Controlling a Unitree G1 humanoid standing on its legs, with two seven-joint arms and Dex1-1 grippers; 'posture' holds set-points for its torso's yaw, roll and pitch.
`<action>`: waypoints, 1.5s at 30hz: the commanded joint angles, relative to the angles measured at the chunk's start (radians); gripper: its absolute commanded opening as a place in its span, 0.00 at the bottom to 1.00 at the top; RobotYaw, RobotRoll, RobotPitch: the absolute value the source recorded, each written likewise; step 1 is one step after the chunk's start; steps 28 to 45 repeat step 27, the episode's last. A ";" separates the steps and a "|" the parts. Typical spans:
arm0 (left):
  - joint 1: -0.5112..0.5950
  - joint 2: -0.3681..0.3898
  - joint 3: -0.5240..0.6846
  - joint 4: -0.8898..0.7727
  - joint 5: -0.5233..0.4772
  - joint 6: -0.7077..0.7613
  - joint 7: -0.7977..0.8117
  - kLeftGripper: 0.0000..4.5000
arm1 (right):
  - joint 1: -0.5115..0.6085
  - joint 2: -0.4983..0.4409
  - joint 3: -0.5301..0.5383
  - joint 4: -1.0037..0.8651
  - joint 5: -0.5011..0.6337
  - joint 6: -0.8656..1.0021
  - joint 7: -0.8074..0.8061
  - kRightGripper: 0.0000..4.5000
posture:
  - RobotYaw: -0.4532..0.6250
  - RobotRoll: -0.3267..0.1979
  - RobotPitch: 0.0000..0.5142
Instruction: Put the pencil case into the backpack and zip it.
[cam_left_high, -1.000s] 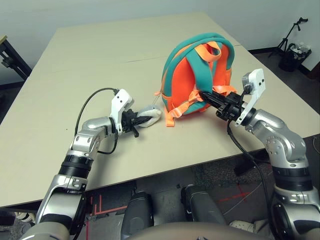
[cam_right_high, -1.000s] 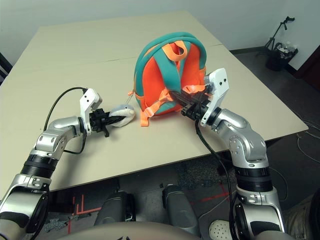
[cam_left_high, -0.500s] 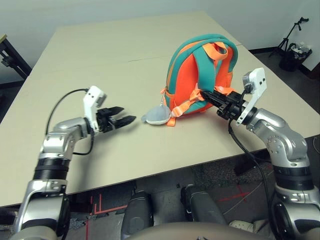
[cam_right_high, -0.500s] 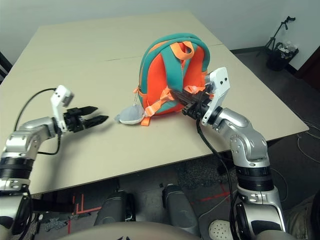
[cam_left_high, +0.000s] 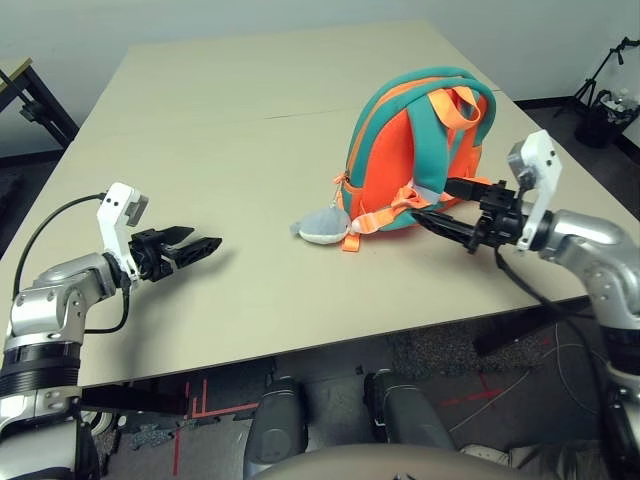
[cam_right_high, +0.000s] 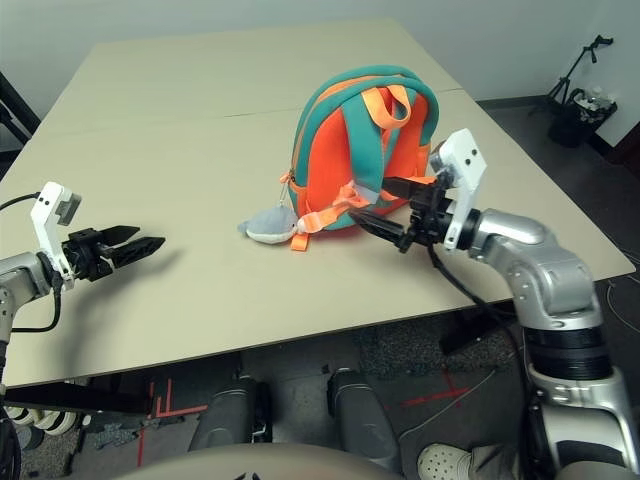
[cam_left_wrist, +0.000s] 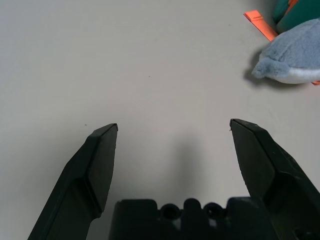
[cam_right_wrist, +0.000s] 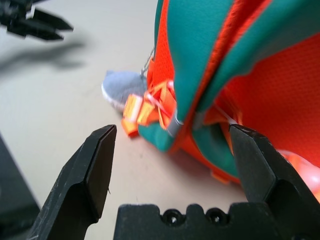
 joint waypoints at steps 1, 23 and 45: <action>0.008 0.000 0.052 0.006 0.015 -0.065 0.055 1.00 | 0.000 -0.070 -0.012 0.107 -0.054 -0.052 0.066 1.00 | 0.34 0.62 0.14; 0.077 -0.279 0.195 0.098 0.137 -0.543 0.583 1.00 | -0.323 0.273 -0.125 1.100 -0.345 -0.756 -0.532 1.00 | 0.43 0.62 0.14; 0.063 -0.297 0.221 0.128 0.129 -0.562 0.648 1.00 | -0.345 0.299 -0.160 1.168 -0.337 -0.815 -0.592 1.00 | 0.44 0.62 0.14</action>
